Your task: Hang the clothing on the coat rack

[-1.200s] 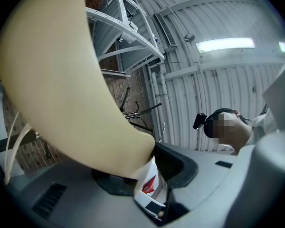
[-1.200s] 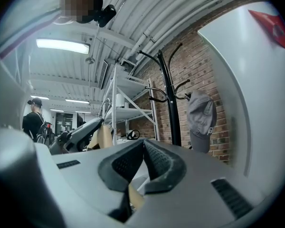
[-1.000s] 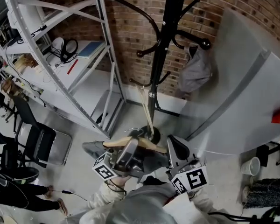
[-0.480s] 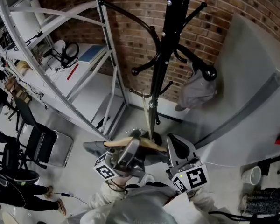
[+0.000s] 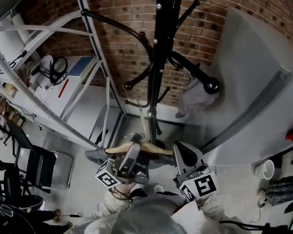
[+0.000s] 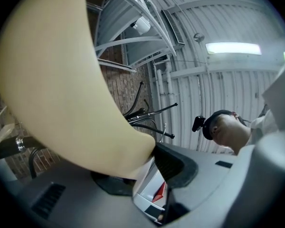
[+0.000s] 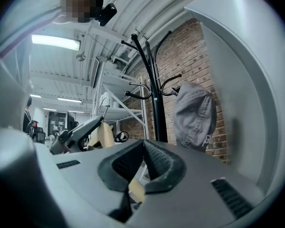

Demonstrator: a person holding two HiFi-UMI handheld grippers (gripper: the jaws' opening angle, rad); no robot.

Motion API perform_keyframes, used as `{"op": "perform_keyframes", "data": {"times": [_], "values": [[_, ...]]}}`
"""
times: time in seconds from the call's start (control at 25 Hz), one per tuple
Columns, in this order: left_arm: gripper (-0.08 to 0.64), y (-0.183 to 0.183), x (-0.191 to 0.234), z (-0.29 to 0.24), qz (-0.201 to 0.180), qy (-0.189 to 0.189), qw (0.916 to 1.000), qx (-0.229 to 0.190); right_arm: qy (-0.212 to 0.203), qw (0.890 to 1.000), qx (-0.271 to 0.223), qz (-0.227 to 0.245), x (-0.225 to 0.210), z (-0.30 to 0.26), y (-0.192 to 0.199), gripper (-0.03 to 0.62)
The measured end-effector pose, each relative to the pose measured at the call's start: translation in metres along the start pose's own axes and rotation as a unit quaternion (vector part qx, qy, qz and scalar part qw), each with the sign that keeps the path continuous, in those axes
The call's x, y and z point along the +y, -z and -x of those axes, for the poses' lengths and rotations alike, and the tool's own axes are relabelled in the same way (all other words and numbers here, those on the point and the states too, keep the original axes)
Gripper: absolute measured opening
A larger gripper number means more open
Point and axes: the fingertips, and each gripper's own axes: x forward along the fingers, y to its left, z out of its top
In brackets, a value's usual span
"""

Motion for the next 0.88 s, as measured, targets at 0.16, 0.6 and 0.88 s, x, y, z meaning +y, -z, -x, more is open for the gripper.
{"op": "perform_keyframes", "data": {"times": [0.16,0.6,0.88], "values": [[0.133,-0.008,0.008,-0.006,0.028,0.014,0.9993,0.019,0.04,0.999,0.005,0.003,0.001,-0.005,0.002,0.025],[0.133,-0.017,0.022,-0.007,0.104,0.059,0.9896,0.08,0.131,0.991,-0.005,0.01,0.016,-0.017,0.004,0.025],[0.133,-0.026,0.023,0.003,0.138,0.074,0.9815,0.11,0.186,0.982,-0.012,0.012,0.033,-0.013,0.006,0.025]]}}
